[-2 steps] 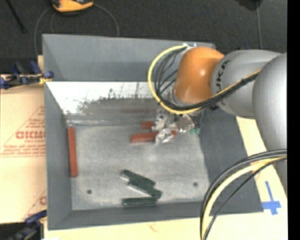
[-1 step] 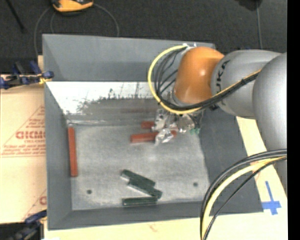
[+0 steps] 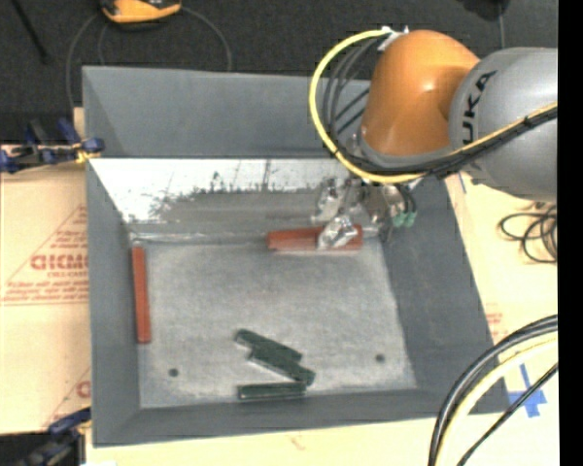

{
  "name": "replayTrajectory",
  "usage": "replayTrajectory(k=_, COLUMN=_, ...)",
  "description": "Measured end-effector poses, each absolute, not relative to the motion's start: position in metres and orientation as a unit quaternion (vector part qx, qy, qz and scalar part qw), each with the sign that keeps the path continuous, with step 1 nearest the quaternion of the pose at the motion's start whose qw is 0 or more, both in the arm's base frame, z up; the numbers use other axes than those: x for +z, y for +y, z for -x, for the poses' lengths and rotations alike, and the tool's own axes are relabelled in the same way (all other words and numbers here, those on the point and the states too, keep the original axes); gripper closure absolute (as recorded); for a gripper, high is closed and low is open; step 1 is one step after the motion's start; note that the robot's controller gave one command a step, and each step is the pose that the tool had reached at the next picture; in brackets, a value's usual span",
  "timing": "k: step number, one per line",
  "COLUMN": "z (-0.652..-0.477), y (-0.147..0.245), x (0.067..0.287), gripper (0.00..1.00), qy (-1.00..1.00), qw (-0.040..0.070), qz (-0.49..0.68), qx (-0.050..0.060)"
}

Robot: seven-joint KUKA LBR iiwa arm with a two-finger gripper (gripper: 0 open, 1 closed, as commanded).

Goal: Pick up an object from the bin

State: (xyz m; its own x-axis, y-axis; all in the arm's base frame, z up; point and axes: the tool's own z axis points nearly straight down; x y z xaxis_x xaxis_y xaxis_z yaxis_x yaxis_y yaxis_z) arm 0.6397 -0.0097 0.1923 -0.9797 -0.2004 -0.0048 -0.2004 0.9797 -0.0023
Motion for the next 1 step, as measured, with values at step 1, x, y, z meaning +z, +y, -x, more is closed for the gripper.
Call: replayTrajectory(k=1, z=-0.6396, y=-0.0096, x=0.1921, gripper=1.0, qy=0.995, qw=0.002, qz=0.101, qx=-0.001)
